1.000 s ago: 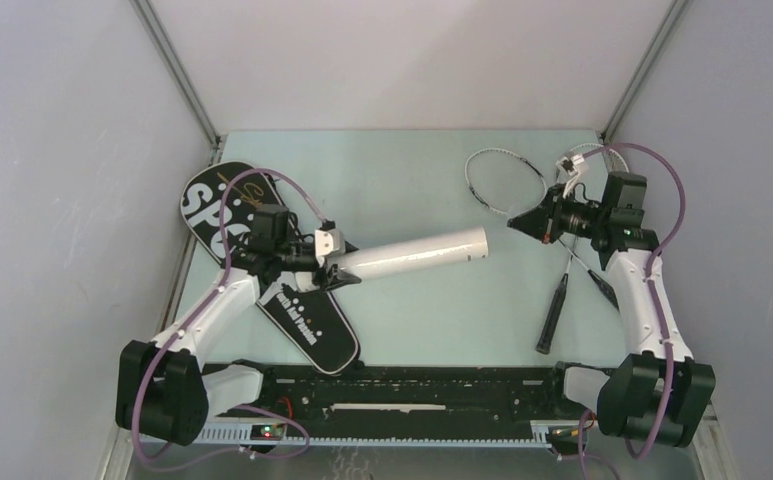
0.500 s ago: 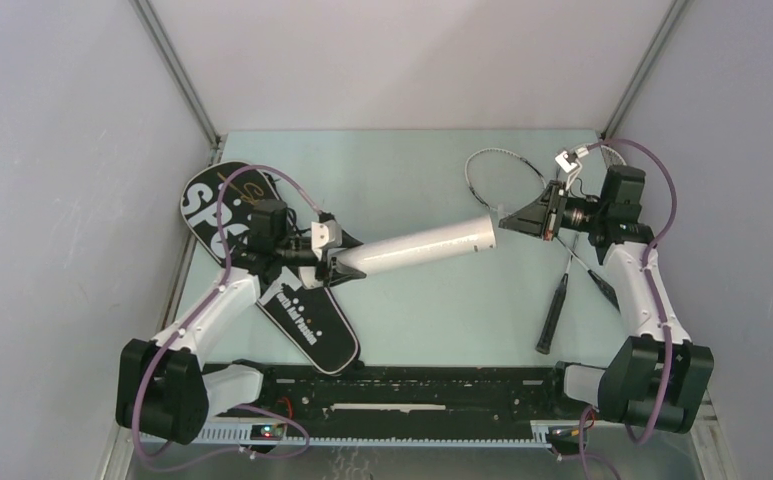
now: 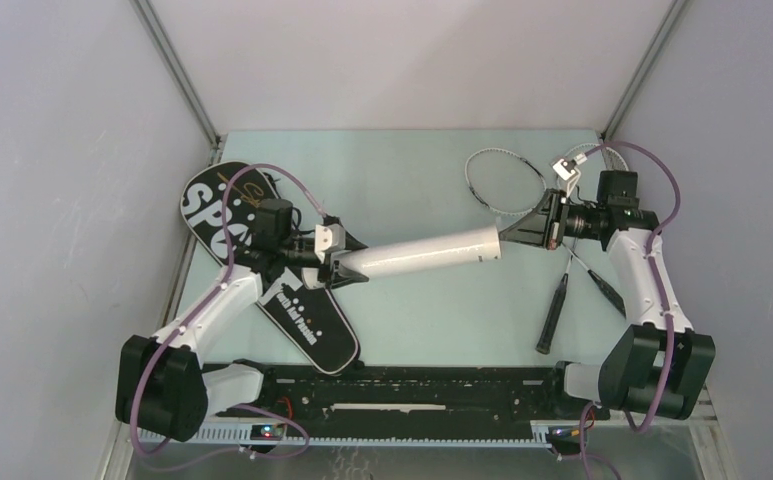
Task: Pack up the badminton gear
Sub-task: Close the lid on the shuttle tube.
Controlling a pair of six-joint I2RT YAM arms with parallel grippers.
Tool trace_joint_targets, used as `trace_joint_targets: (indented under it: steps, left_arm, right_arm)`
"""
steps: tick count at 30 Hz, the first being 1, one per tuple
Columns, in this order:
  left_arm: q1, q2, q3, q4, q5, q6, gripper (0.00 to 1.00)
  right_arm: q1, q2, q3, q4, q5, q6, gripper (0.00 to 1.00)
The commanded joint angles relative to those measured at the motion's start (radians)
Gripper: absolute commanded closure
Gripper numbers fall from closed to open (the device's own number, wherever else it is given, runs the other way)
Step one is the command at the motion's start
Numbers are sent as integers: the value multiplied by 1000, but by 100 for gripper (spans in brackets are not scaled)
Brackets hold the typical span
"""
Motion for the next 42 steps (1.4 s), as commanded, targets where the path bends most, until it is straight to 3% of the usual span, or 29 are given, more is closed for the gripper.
trace_joint_targets:
  steps: [1,18,42]
  left_arm:
    - [-8,-7,74,13,55,31,54]
    - [-7,-1,80,29,55,24,55]
    - [-5,26,106,-16,85,77,54]
  right_arm:
    - [-13,24,54,-167,-88,-161,100]
    - [-26,17,69,-326,-74,-303,100]
    - [-3,-23,68,-397,-87,-359,100]
